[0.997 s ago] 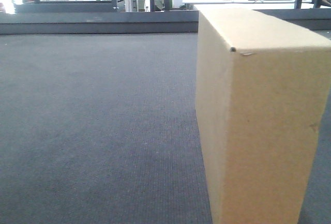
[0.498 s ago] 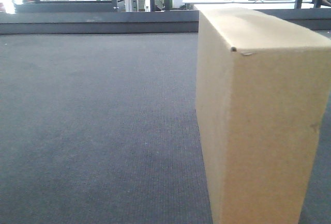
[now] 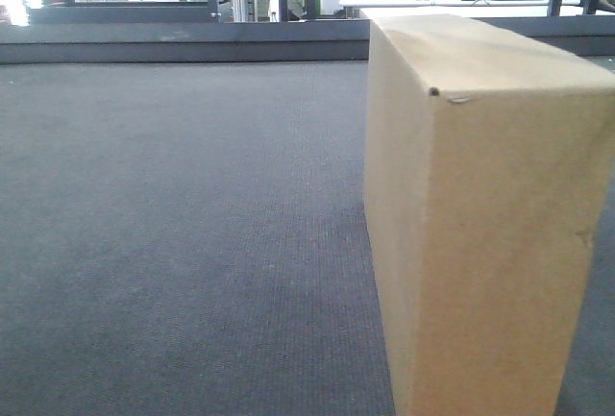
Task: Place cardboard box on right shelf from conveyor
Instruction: 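Lower the right gripper around the cardboard box and close it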
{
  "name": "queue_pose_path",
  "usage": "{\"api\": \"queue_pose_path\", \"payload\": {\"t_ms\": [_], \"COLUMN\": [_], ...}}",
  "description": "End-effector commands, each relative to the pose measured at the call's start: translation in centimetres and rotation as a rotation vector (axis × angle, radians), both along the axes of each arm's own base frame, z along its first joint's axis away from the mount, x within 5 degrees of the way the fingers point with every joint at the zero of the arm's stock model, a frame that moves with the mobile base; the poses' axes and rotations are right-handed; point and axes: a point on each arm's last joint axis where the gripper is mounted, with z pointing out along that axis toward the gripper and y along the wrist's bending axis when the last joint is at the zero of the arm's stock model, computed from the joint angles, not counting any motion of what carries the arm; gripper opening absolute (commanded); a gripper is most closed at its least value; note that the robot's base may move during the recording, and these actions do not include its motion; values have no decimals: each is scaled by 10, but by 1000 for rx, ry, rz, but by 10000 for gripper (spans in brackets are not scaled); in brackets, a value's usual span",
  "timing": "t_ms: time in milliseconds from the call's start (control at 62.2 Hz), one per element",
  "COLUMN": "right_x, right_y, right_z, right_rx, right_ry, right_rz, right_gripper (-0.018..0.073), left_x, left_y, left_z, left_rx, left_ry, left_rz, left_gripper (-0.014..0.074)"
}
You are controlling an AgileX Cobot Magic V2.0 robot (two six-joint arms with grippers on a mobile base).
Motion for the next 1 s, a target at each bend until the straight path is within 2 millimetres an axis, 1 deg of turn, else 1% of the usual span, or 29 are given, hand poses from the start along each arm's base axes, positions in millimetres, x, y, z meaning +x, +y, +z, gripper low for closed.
{"api": "queue_pose_path", "payload": {"t_ms": [0,273,981], "right_x": [-3,-3,-7], "right_y": [-6,-5,0], "right_z": [22,15,14], "right_rx": [41,32,57], "right_ry": [-91,-71,-59], "right_rz": [-12,-9,-32], "right_gripper": [606,606,606], "left_x": [-1,-1,-1], "left_y": [0,0,0], "left_z": [9,9,9], "left_rx": [-5,-5,-5], "left_ry": [-96,-96,-96], "left_rz": [0,0,0], "left_gripper": [-119,-119,-119]}}
